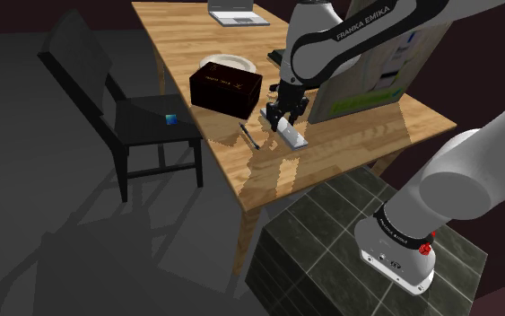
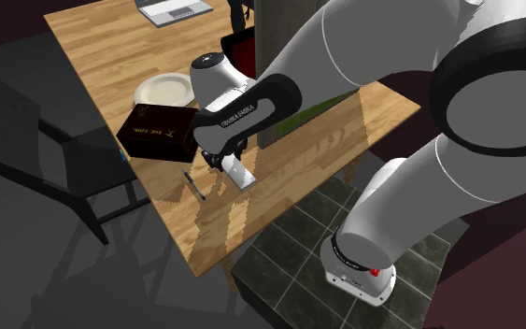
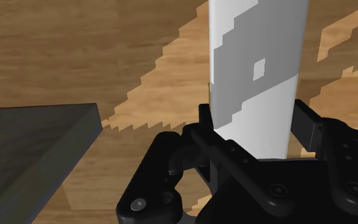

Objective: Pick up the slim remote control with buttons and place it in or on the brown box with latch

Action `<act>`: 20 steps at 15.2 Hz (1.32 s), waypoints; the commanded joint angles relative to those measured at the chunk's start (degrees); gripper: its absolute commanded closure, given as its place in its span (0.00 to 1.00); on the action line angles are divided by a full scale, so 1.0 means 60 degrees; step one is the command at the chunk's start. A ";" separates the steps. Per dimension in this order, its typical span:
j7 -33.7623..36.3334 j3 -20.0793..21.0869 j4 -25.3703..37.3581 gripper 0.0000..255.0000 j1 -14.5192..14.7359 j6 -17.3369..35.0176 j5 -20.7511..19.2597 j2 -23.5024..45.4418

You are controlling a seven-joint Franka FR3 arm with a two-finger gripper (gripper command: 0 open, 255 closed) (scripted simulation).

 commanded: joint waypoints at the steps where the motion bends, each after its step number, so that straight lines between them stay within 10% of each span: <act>1: 0.0001 -0.0001 -0.0001 1.00 -0.0001 0.0001 0.0001 0.0001; 20: -0.0078 -0.0072 0.0974 1.00 0.0022 -0.2191 0.0074 -0.1219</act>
